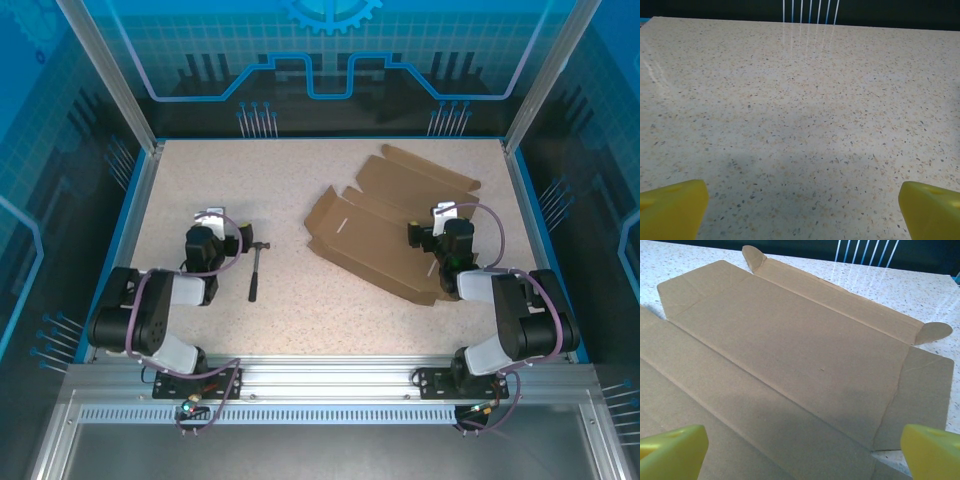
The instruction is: Fold the paper box
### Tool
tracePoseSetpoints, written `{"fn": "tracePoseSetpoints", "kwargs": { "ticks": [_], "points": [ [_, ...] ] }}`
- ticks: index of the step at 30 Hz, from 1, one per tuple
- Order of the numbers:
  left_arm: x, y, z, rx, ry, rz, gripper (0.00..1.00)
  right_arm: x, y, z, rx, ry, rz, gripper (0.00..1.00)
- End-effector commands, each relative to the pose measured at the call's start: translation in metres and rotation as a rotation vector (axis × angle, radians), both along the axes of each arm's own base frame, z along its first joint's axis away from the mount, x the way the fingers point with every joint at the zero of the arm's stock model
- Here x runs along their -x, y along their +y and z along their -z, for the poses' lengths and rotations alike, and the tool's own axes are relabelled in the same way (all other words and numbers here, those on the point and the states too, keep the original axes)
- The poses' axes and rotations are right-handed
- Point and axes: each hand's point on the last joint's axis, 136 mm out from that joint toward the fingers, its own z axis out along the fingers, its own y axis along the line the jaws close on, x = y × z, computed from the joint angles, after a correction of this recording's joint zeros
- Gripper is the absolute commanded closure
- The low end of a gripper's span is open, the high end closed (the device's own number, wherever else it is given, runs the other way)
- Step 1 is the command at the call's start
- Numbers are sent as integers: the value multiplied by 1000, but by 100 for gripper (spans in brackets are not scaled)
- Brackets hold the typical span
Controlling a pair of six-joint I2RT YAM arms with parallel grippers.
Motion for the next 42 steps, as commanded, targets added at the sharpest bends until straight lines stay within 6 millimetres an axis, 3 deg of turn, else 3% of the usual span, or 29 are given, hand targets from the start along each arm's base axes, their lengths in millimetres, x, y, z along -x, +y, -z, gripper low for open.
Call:
{"fn": "tracePoseSetpoints", "kwargs": {
  "ticks": [1, 5, 8, 10, 12, 16, 18, 20, 22, 25, 28, 32, 35, 42],
  "points": [
    [2, 12, -45, 18, -40, -63, 1, 2, -13, -29, 12, -19, 108, 0],
    [12, 17, -73, 163, 9, -143, 1, 26, -34, -72, -128, -90, 212, 0],
    [18, -8, -84, 286, 80, -43, 1, 50, -50, -98, -246, -94, 312, 0],
    [23, -35, -91, 421, 113, 59, 1, 59, -36, -112, -321, -65, 248, 0],
    [29, -66, -96, 544, 138, 160, 1, 61, 1, -120, -378, -41, 80, 0],
    [46, -131, -81, 530, 233, 261, 3, 65, 63, -104, -354, 139, -93, 0],
    [57, -163, -61, 479, 322, 293, 6, 67, 100, -87, -300, 254, -197, 0],
    [64, -186, -41, 470, 403, 317, 8, 69, 124, -75, -281, 324, -277, 0],
    [67, -203, -24, 452, 458, 333, 11, 68, 137, -63, -271, 375, -301, 0],
    [61, -208, 4, 397, 530, 300, 16, 63, 148, -53, -272, 397, -316, 0],
    [51, -216, 18, 373, 560, 308, 22, 60, 155, -50, -267, 398, -332, 0],
    [34, -227, 32, 360, 590, 314, 33, 58, 155, -42, -241, 420, -326, 0],
    [25, -232, 41, 366, 598, 312, 36, 59, 155, -37, -233, 435, -327, 0],
    [15, -243, 60, 388, 632, 310, 48, 60, 152, -32, -223, 435, -316, 0]
  ]
}}
